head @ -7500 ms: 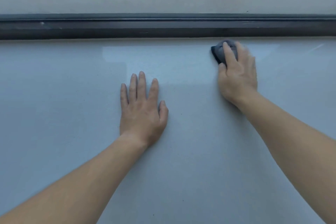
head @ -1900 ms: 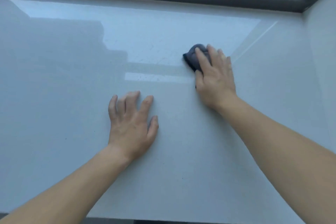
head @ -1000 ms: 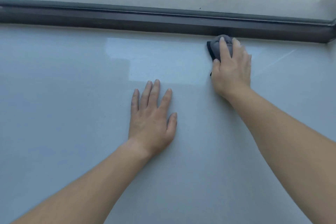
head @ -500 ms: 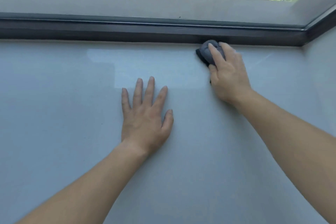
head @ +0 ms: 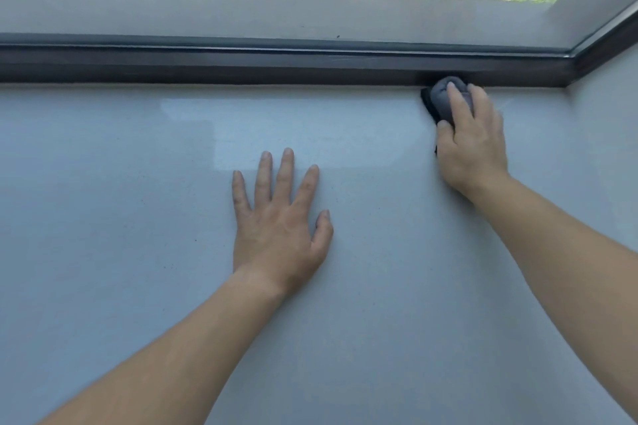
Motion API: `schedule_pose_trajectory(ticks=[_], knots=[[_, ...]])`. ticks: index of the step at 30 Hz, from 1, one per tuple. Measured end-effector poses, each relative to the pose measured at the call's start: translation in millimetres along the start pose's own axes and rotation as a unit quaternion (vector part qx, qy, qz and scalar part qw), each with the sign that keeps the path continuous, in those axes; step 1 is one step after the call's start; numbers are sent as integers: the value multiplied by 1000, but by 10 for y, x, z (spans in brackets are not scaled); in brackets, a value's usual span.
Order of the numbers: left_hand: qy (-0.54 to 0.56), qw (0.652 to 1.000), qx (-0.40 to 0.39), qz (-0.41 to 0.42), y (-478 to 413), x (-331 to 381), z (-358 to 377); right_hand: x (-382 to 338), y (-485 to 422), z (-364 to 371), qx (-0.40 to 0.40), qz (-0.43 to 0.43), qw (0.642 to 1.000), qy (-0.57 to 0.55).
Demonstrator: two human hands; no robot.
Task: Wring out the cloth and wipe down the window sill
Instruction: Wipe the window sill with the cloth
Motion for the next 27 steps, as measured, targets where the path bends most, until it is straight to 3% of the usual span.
schedule_pose_trajectory(ticks=[6,10,12,17,18,22,23,25,27], knots=[[1,1000,1,-2,11,-6,4,129,640,62,-76,-200,977,26],[1,1000,7,-2,18,-9,19,295,123,-69,-7,-37,999,6],[0,1000,8,-2,22,-6,26,222,275,-47,9,-10,1000,1],[37,999,30,5,30,-20,-30,323,1194,51,-88,-203,975,27],[54,998,41,12,43,-18,-47,407,1139,9,-92,-205,974,34],[65,995,52,47,69,14,-104,621,688,-123,-22,-10,1000,17],[53,996,50,51,91,53,-117,585,755,-103,-13,6,1000,16],[58,995,67,47,204,211,-145,499,1144,-24,-18,-40,999,13],[92,991,93,33,430,458,-141,514,1721,46,-50,-138,989,2]])
Point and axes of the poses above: each hand's wrist, its own y-axis away from the middle knuckle, its own z-axis out of the palm, x = y × z, the point moved 4 cm from there along -y, towards the middle knuckle, and after that the axes turned 15 degrees about z, right-handed, at the moved point
